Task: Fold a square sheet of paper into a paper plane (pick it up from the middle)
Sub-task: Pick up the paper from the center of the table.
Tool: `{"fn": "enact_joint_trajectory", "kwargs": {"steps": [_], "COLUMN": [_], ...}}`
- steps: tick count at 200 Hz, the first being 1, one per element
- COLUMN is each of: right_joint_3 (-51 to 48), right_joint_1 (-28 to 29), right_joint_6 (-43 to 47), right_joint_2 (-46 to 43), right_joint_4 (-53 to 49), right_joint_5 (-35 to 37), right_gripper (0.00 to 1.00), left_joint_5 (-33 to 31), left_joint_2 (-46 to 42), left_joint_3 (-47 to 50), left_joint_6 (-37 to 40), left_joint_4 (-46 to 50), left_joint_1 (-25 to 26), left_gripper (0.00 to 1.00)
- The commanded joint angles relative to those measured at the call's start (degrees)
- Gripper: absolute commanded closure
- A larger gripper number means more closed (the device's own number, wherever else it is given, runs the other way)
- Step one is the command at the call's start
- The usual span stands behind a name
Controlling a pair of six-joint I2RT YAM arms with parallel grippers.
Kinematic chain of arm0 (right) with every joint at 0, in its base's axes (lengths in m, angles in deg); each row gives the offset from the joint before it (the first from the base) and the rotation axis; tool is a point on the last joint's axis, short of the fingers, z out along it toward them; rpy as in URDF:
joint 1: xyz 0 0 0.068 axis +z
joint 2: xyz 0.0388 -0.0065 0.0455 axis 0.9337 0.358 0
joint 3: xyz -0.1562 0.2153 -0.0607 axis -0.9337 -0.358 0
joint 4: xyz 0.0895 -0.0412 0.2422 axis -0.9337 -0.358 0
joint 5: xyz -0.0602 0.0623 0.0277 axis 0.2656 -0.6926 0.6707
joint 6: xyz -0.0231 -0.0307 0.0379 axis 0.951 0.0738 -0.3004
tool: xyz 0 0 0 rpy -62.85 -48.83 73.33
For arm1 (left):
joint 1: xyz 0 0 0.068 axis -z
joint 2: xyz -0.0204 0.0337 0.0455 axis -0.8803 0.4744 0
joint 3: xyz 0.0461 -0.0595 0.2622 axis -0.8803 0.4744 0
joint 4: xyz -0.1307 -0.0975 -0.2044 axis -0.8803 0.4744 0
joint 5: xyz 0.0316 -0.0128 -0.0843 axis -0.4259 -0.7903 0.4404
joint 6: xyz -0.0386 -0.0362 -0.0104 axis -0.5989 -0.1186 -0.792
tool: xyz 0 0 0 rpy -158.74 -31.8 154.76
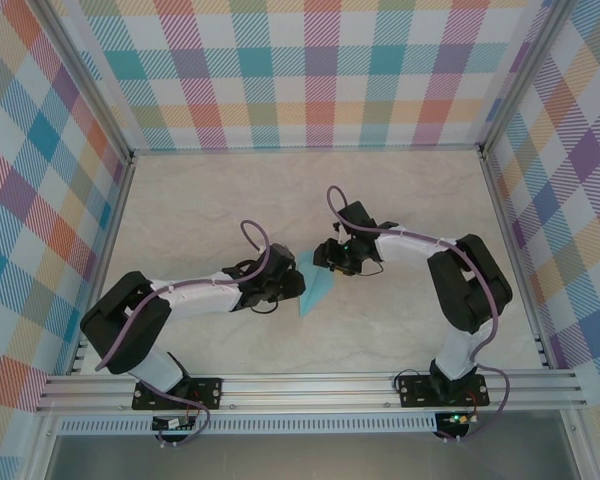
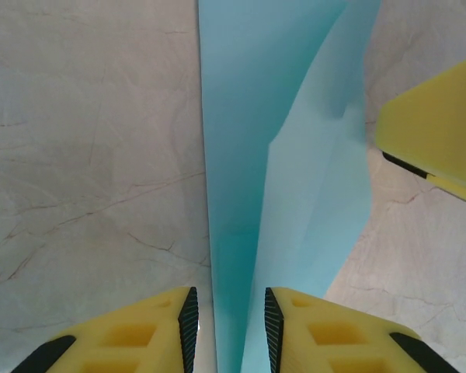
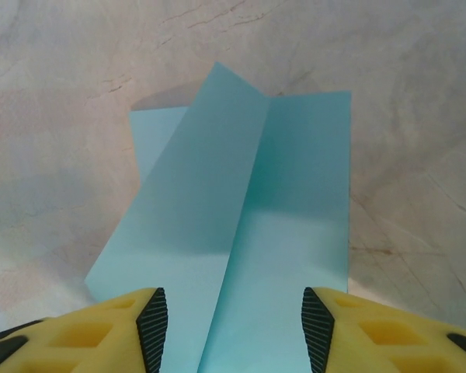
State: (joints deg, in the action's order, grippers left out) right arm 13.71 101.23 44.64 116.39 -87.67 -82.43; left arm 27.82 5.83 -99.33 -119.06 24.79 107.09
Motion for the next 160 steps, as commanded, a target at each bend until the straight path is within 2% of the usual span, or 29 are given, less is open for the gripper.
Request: {"fn": "enact_joint_trajectory", "kwargs": {"steps": [1, 60, 160], "right_joint_3": [1.17, 0.39, 0.94], "right_joint_1": [-0.32, -0.3, -0.3], "right_joint_6": [-0.11, 1.56, 2.46], "right_joint_2": [2.56, 4.07, 7.26], "right_joint_4": [2.25, 7.22, 7.34], "right_joint_5": [-2.51, -9.01, -12.55], "right_gripper": [0.5, 0.56, 0.59], "left_joint_5": [-2.04, -2.76, -2.45], "left_joint_2": [1.29, 3.52, 5.82], "left_joint_3": [-1.95, -2.72, -4.86], "left_joint_6": [-1.33, -1.85, -1.57], "left_joint_4": [-0.39, 1.84, 4.62], "left_joint_1": [-1.01, -2.19, -2.78], "left_gripper": [0.69, 0.71, 0.72]}}
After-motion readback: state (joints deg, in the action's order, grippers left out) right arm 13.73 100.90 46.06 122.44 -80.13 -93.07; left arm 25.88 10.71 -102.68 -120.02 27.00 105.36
